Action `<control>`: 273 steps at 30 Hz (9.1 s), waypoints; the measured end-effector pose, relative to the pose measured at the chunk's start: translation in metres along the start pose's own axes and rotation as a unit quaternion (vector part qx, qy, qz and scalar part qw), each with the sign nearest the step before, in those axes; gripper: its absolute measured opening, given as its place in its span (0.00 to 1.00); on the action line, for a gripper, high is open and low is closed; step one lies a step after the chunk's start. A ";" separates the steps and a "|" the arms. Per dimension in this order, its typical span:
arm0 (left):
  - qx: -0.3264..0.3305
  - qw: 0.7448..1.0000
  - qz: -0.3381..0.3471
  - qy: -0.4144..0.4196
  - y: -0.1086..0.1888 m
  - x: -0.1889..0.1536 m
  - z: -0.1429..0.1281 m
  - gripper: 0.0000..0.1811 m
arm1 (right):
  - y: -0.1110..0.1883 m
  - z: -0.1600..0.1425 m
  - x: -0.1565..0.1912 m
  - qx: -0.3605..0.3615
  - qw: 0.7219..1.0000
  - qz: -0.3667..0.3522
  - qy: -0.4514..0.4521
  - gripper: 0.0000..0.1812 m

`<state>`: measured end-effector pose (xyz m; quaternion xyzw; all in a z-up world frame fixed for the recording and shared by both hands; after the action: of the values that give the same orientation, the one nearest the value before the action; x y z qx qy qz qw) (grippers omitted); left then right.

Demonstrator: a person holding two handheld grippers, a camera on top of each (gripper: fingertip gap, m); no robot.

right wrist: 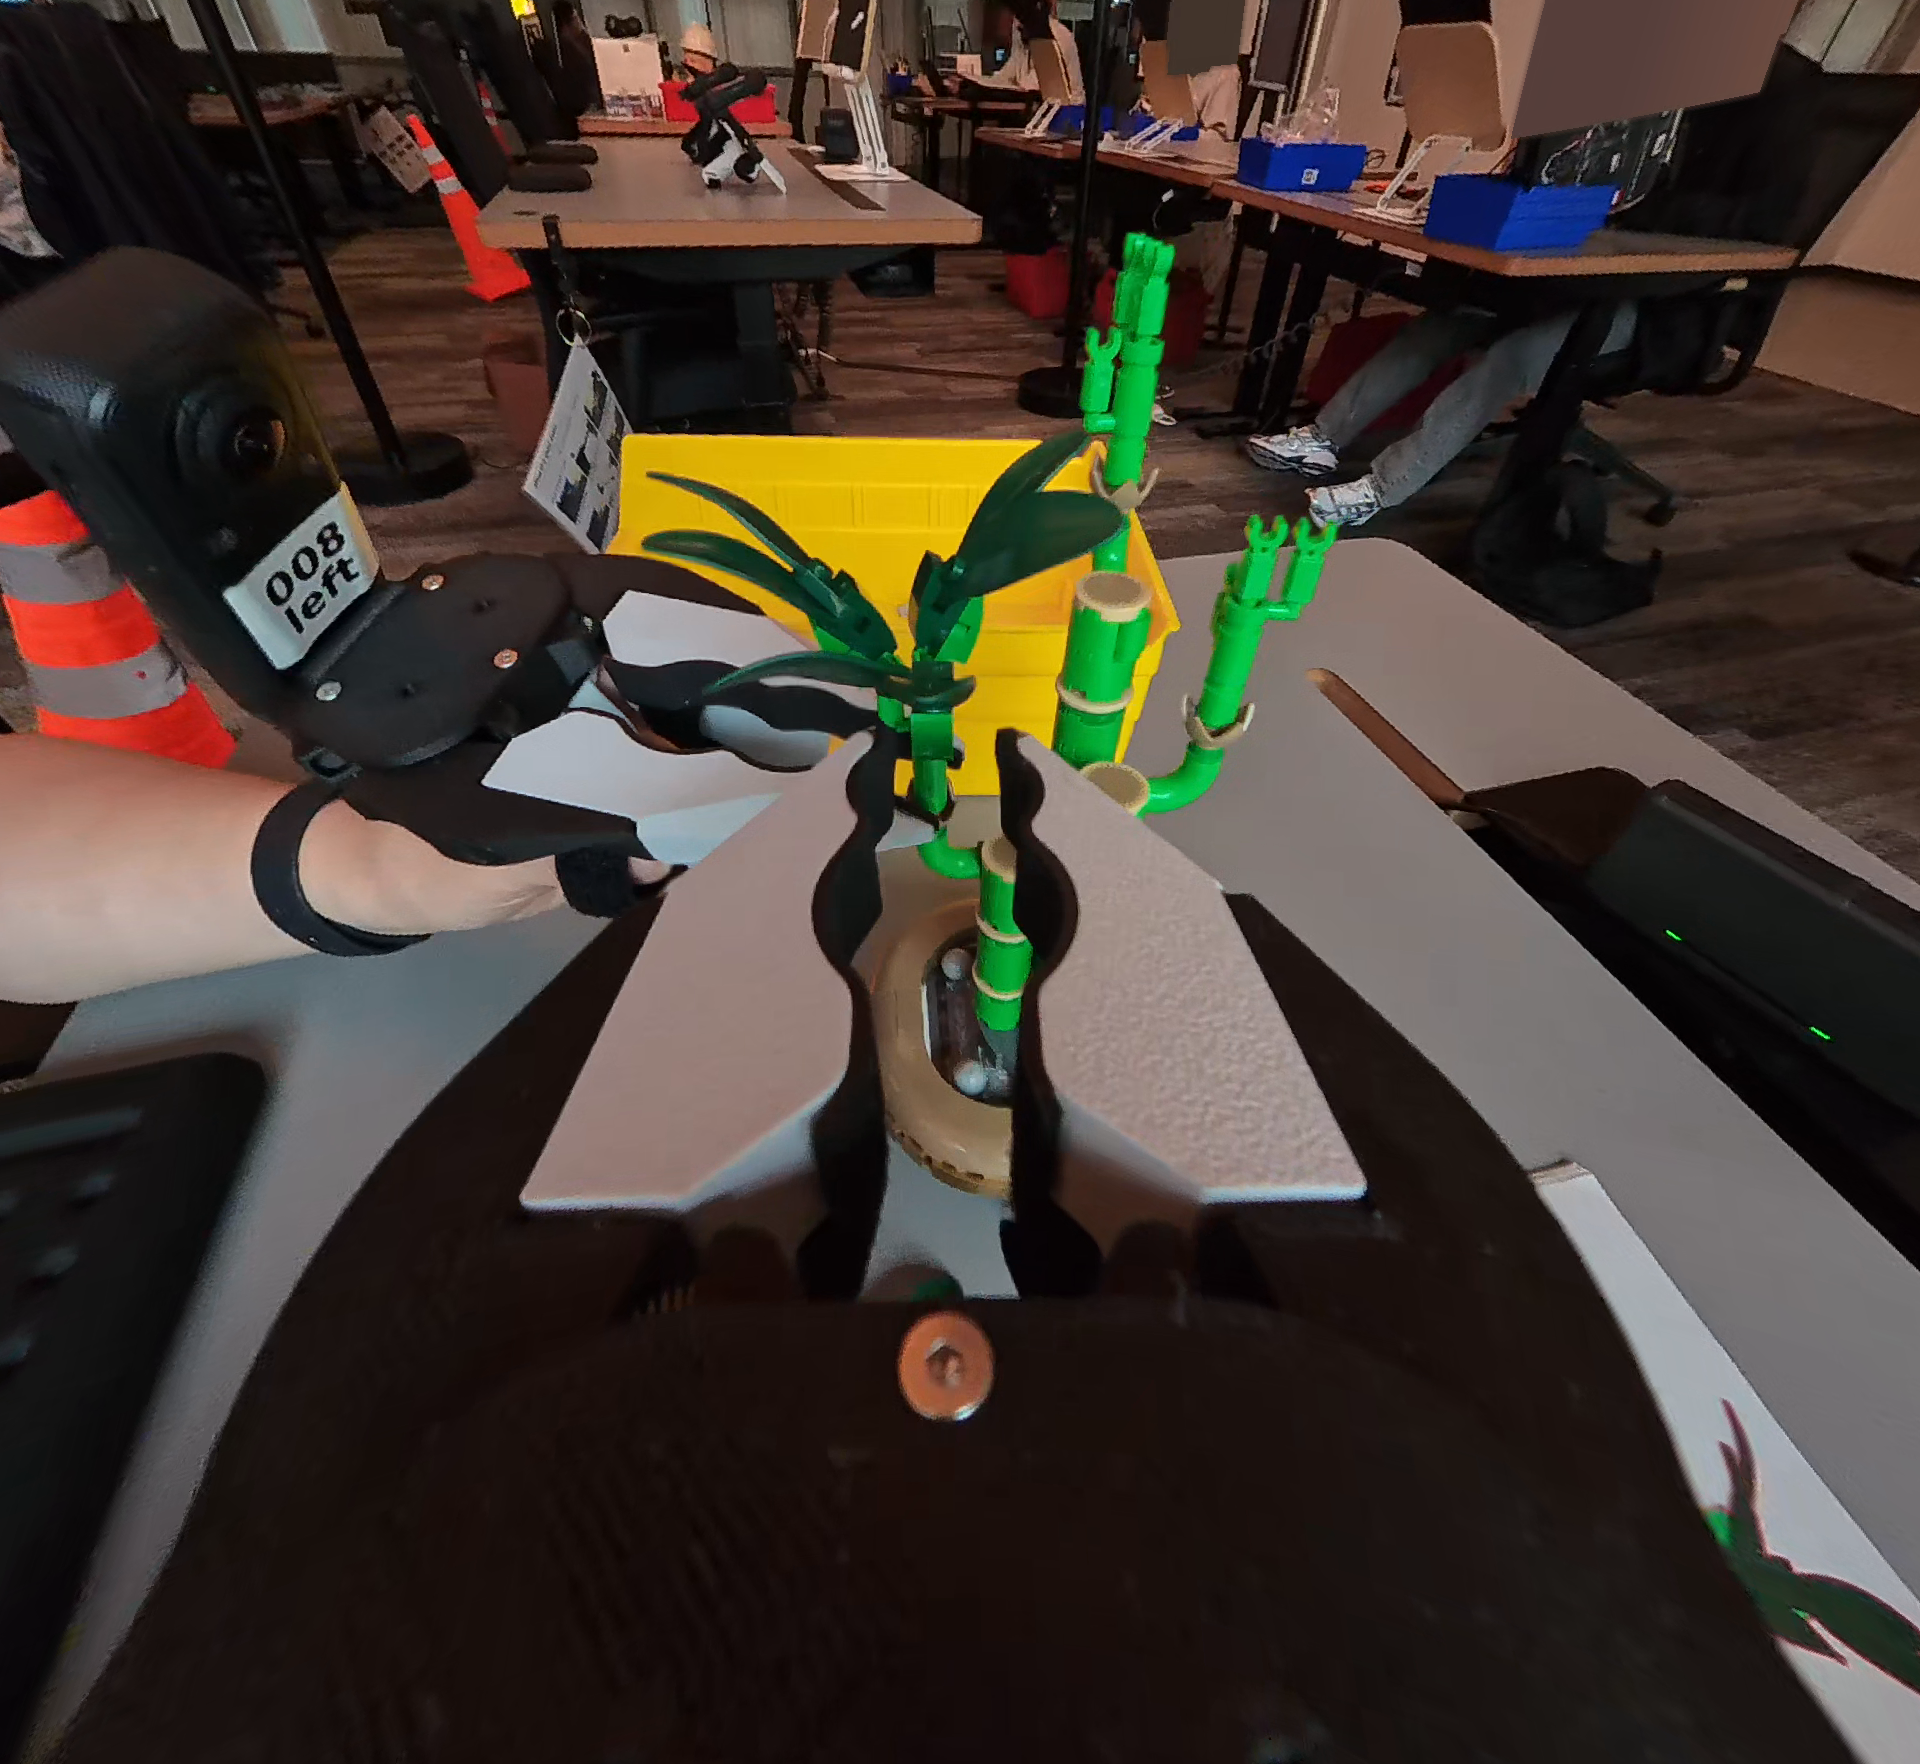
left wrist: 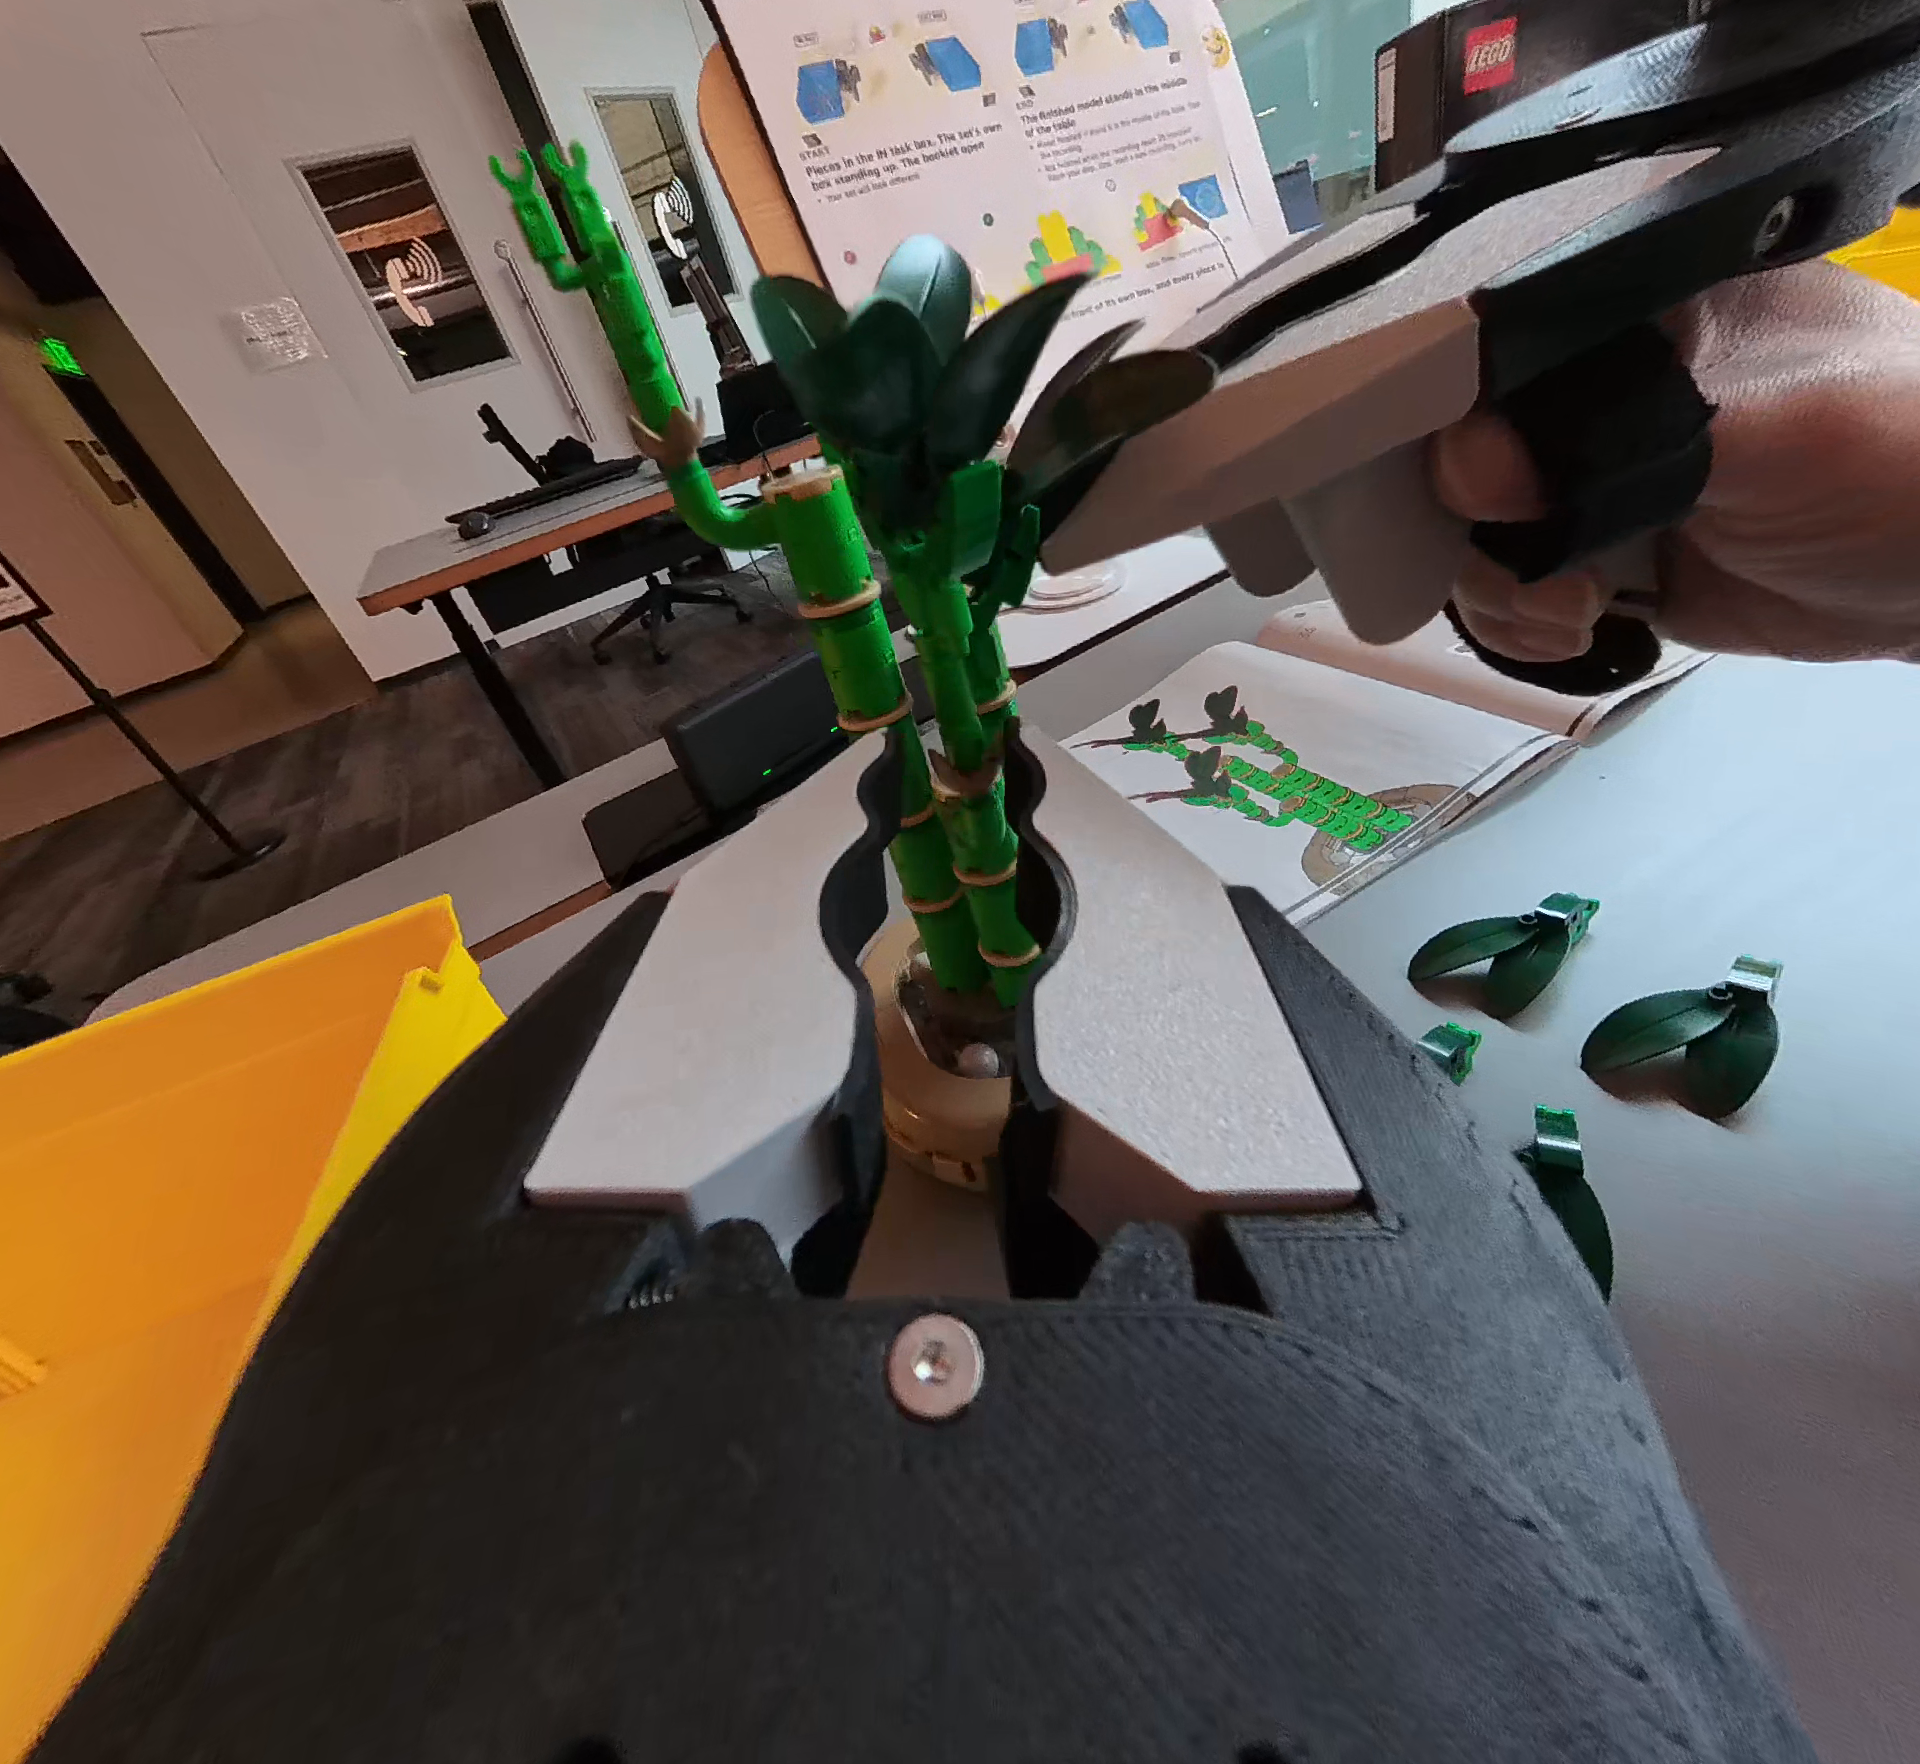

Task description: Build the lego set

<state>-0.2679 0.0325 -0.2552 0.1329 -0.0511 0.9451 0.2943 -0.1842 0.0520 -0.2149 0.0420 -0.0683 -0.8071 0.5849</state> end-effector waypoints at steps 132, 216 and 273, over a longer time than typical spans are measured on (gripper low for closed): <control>0.135 0.929 -0.301 0.168 -0.009 0.048 0.056 0.12 | -0.026 -0.014 0.008 -0.022 0.999 0.024 0.001 0.14; 0.271 0.956 -0.049 0.098 0.034 -0.015 -0.075 0.35 | -0.034 -0.118 -0.011 0.221 0.972 0.080 0.026 0.52; 0.191 0.977 -0.030 0.085 0.045 -0.014 -0.062 0.29 | 0.085 -0.088 0.012 0.116 0.991 -0.003 -0.072 0.24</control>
<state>-0.2963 -0.0014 -0.3195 0.1073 0.1599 0.9358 0.2951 -0.0954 0.0096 -0.2877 0.0513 -0.2031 -0.7964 0.5674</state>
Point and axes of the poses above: each gripper's, where its closed fingertips meet, y back along the fingers, z out of its top, x = y × z across the jaws, the point moved 5 cm from there along y, back along the fingers, and after that the axes turned 2 degrees about -y, right-handed, at the moved point
